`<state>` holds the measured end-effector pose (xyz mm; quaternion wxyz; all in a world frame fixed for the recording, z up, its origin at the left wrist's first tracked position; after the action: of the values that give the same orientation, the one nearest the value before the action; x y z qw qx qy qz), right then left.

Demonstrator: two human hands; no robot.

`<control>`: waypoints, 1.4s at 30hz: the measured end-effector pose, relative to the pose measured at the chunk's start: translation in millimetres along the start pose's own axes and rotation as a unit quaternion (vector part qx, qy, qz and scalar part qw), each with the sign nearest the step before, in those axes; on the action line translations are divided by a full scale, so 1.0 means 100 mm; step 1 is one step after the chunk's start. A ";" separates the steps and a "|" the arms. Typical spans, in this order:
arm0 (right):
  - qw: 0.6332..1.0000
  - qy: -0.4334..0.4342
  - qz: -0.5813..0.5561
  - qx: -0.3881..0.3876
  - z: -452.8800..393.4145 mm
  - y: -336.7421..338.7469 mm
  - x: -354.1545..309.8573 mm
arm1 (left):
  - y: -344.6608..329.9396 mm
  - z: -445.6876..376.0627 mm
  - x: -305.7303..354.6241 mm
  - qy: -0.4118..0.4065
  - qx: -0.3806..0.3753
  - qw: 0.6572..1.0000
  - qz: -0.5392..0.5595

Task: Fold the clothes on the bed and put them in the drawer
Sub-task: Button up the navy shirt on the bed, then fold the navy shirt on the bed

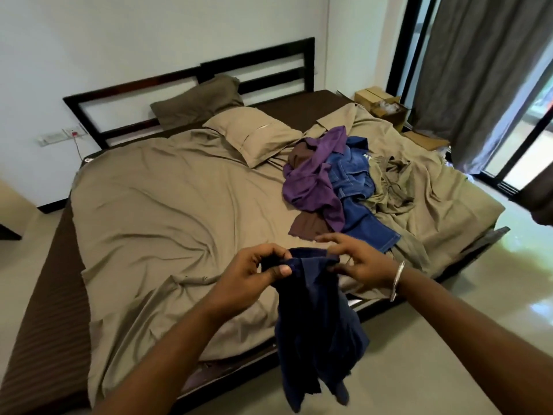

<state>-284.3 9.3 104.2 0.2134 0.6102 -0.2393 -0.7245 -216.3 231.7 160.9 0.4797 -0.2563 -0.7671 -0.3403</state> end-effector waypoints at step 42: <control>0.985 0.094 -0.107 0.096 -0.84 0.11 -1.74 | 1.89 0.44 0.60 -0.034 0.298 0.899 -0.318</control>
<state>-172.9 97.8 235.0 0.0960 0.7152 -0.2201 -0.6564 -129.2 390.5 254.0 0.3733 0.1447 -0.8892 -0.2213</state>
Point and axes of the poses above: each hand's wrist, its own z-axis away from the middle knuckle, its own y-axis out of the back of the hand, x = y × z, the point moved 4 cm from there along -z, towards the middle knuckle, and after that the axes turned 13 degrees about -y, right-handed, at the moved point
